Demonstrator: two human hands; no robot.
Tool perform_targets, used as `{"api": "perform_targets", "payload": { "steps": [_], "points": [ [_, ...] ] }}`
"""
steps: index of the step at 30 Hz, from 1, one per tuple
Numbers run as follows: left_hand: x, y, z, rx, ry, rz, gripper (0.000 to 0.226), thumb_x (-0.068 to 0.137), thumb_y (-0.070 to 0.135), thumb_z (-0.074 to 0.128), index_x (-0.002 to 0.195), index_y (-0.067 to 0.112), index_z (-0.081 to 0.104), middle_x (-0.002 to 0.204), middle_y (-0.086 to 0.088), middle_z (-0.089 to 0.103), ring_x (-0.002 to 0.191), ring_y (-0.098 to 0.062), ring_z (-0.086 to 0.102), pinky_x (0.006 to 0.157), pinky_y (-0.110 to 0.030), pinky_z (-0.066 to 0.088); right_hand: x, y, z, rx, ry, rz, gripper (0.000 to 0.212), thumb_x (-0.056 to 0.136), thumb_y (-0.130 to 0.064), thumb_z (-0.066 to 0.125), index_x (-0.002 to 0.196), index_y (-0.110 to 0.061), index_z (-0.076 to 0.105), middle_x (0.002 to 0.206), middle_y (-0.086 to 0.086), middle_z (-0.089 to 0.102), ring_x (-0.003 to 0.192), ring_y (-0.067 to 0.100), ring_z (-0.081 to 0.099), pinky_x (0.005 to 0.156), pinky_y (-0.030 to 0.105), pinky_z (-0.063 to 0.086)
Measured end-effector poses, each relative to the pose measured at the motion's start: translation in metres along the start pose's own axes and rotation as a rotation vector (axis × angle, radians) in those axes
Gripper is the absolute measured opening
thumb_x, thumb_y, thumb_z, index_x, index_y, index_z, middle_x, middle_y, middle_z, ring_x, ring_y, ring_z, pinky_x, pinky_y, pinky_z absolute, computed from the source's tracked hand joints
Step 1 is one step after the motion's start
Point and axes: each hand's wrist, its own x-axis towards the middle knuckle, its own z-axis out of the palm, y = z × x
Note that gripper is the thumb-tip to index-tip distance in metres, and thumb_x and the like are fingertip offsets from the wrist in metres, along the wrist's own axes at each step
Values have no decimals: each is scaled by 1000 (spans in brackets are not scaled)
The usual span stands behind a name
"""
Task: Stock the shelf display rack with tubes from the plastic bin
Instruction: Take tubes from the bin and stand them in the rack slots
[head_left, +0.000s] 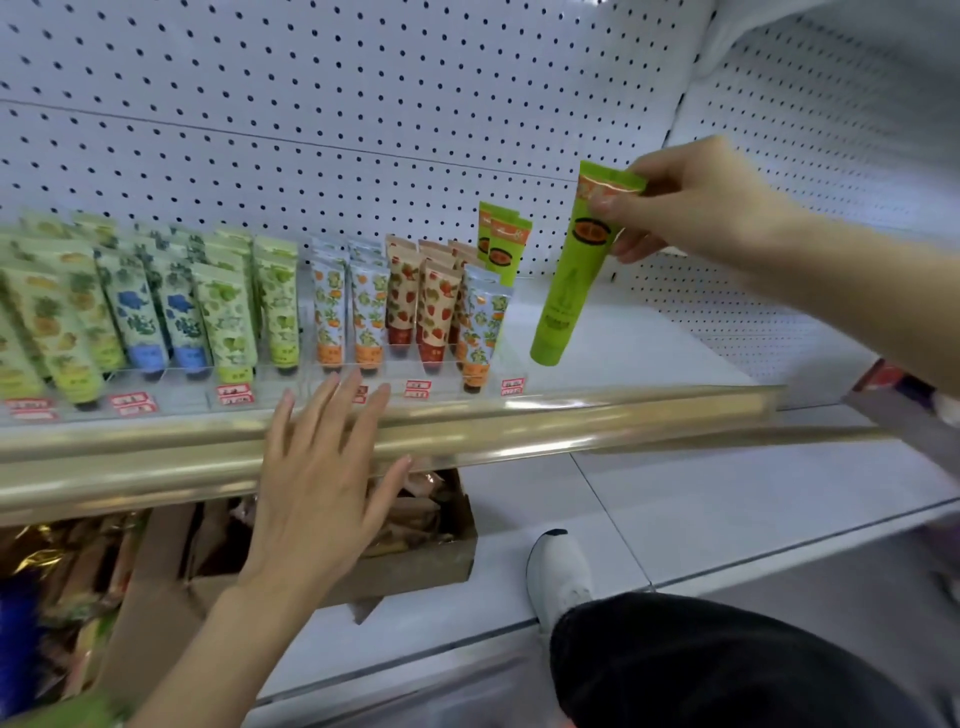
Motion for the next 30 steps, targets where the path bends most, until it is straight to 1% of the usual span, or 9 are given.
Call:
{"api": "perform_targets", "payload": {
  "steps": [3, 7, 10, 11, 14, 19, 23, 27, 30],
  "points": [
    [-2, -2, 2, -5, -15, -30, 64, 95, 52, 29, 144, 13, 39, 148, -11, 42, 140, -28, 35, 117, -51, 16, 12, 6, 6, -31, 34, 20, 28, 87, -24, 67, 92, 3, 67, 72, 7, 66, 48, 1, 62, 44, 7, 42],
    [-5, -7, 0, 4, -20, -37, 65, 95, 54, 26, 145, 14, 38, 147, -12, 43, 139, -29, 36, 115, -53, 16, 26, 14, 19, -32, 39, 45, 30, 87, -26, 68, 93, 3, 68, 74, 11, 69, 59, 13, 65, 54, 13, 53],
    [-5, -9, -1, 10, -30, -42, 66, 95, 56, 25, 146, 15, 37, 148, -12, 42, 140, -28, 34, 115, -52, 15, 32, 16, 30, -49, 40, 44, 26, 87, -27, 67, 90, -1, 69, 73, 10, 68, 56, 10, 64, 46, 9, 45],
    [-6, -10, -1, 11, -33, -42, 66, 95, 56, 25, 146, 16, 36, 149, -12, 41, 141, -28, 33, 115, -52, 14, 34, 17, 34, -49, 39, 40, 26, 87, -28, 67, 90, -2, 70, 73, 9, 68, 55, 10, 64, 47, 10, 47],
    [-6, -13, 0, 19, -47, -42, 67, 94, 57, 26, 147, 17, 34, 152, -11, 36, 143, -26, 29, 116, -53, 12, 40, 21, 41, -29, 33, 41, 25, 87, -26, 68, 91, -2, 69, 72, 10, 67, 59, 14, 65, 61, 18, 58],
    [-5, -18, 0, 26, -48, -25, 69, 93, 60, 28, 148, 17, 34, 155, -10, 32, 145, -25, 24, 117, -54, 10, 45, 29, 52, -29, 11, 40, 26, 86, -27, 69, 89, -1, 70, 70, 10, 68, 59, 15, 65, 67, 24, 59],
    [-5, -20, 1, 18, -50, -19, 71, 92, 61, 28, 148, 18, 32, 155, -10, 31, 145, -25, 23, 117, -54, 11, 48, 33, 57, -28, 3, 46, 26, 86, -25, 69, 88, 1, 68, 67, 10, 66, 55, 11, 63, 61, 20, 58],
    [-5, -19, 0, 20, -52, -22, 72, 92, 62, 29, 148, 17, 32, 154, -10, 33, 145, -25, 24, 116, -54, 13, 52, 34, 58, -19, 3, 62, 28, 86, -25, 69, 90, 3, 68, 72, 16, 67, 56, 14, 64, 58, 19, 58],
    [-5, -19, 1, 21, -50, -22, 72, 92, 62, 28, 148, 16, 33, 154, -11, 33, 145, -25, 24, 117, -54, 13, 55, 33, 60, -13, -21, 68, 25, 86, -25, 69, 88, 0, 68, 76, 17, 69, 59, 16, 65, 60, 22, 59]
  ]
}}
